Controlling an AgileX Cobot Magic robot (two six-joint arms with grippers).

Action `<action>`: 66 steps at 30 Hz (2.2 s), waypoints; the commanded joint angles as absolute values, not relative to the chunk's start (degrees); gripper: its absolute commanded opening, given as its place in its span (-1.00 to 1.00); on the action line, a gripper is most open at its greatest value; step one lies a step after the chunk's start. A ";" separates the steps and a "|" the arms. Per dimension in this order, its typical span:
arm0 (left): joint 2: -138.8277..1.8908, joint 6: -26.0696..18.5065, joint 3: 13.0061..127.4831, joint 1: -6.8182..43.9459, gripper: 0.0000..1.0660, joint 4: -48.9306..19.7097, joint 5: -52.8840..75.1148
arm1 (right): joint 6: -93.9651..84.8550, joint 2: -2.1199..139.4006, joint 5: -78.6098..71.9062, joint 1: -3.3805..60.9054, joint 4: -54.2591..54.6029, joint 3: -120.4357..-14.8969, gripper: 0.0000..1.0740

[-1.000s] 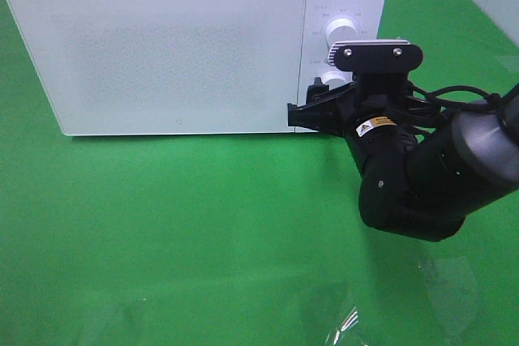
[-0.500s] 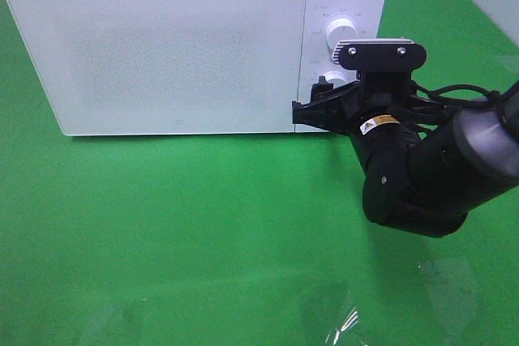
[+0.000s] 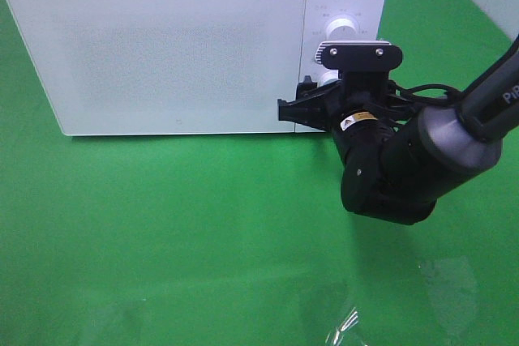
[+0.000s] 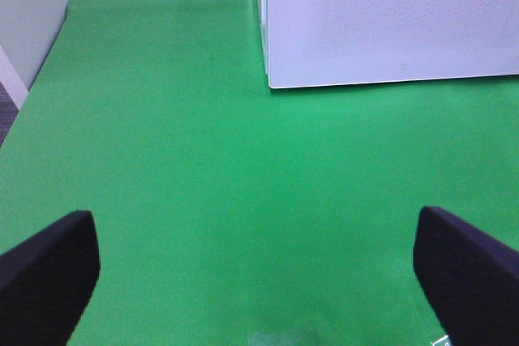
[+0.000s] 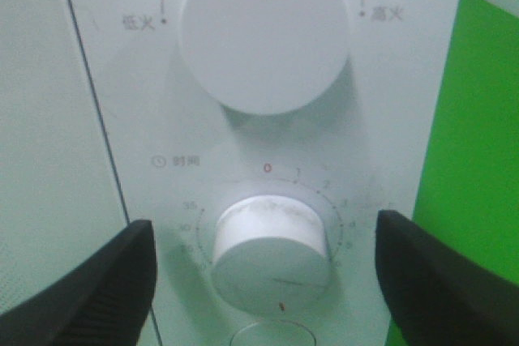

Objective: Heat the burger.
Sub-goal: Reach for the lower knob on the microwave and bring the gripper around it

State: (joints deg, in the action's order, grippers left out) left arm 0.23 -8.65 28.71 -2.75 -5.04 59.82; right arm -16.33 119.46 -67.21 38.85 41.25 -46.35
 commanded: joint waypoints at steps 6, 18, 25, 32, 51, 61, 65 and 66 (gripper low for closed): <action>1.38 -8.19 28.59 -2.81 0.83 -5.33 59.76 | -16.27 120.72 -67.49 37.59 40.51 -48.41 0.36; 1.38 -8.08 28.59 -2.81 0.83 -5.33 59.76 | -16.84 122.04 -67.49 37.64 40.22 -50.94 0.27; 1.38 -8.08 28.59 -2.81 0.83 -5.33 59.76 | -18.39 120.66 -68.98 37.76 40.74 -50.82 0.14; 1.38 -8.08 28.59 -2.81 0.83 -5.33 59.76 | -18.85 120.44 -69.16 37.76 40.74 -50.82 0.14; 1.38 -8.14 28.59 -2.81 0.83 -5.33 59.76 | -19.71 119.58 -68.93 37.76 40.97 -50.76 -0.26; 1.38 -8.14 28.59 -2.81 0.83 -5.33 59.76 | -18.91 119.58 -68.87 37.76 38.10 -50.76 -1.00; 1.38 -8.14 28.59 -2.81 0.83 -5.33 59.76 | -15.76 119.58 -69.27 37.76 37.59 -50.82 -1.00; 1.38 -8.14 28.59 -2.81 0.83 -5.33 59.76 | -14.32 119.58 -69.27 37.76 37.59 -50.82 -1.00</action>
